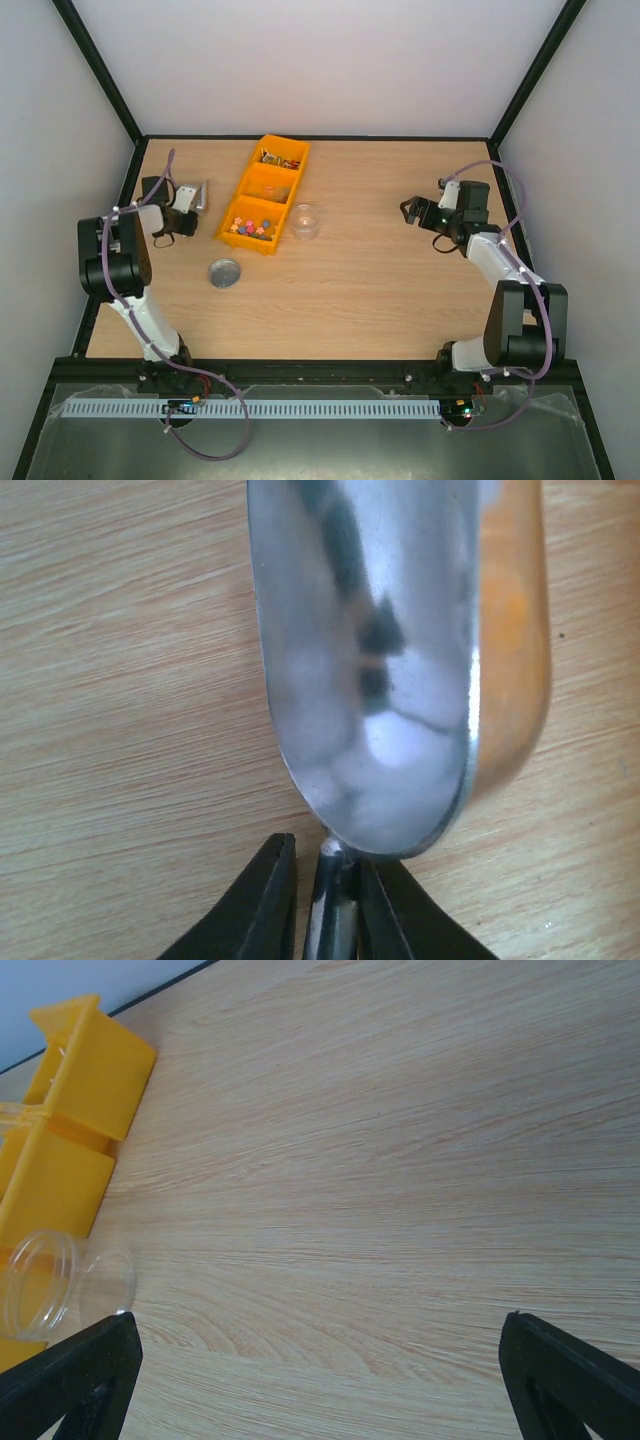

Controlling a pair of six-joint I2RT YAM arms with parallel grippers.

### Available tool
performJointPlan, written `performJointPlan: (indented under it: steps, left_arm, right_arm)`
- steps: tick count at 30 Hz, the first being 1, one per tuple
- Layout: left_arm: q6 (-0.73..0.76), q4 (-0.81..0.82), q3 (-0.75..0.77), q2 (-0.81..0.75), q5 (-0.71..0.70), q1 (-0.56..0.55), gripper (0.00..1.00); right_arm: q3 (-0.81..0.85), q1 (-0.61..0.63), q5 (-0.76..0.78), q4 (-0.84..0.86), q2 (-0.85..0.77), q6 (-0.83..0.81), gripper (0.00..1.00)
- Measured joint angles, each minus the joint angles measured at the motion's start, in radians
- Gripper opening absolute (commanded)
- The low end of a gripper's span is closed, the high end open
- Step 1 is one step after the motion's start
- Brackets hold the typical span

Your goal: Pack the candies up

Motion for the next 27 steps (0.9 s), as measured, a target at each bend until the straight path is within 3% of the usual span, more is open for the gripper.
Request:
performJointPlan:
  steps: [5,11,16,20,27]
  left_arm:
    - [0.001,-0.024,0.015,0.002,0.01,0.018,0.03]
    - [0.016,-0.116,0.051,-0.022,0.015,0.051,0.02]
    - [0.065,-0.183,0.068,-0.173,0.014,0.034,0.02]
    - [0.136,-0.21,0.069,-0.357,-0.024,-0.063,0.02]
    - [0.286,-0.205,-0.001,-0.621,-0.159,-0.397,0.03]
  right_arm:
    - [0.056,0.0,-0.011,-0.049,0.009,-0.043,0.99]
    - [0.164,0.0,-0.08,-0.145,0.042,-0.105,0.99]
    - [0.259,0.0,-0.145,-0.222,0.075,-0.104,0.99]
    - [0.314,0.0,-0.2,-0.267,0.078,-0.075,0.99]
    - [0.401,0.008,-0.31,-0.332,0.084,-0.018,0.95]
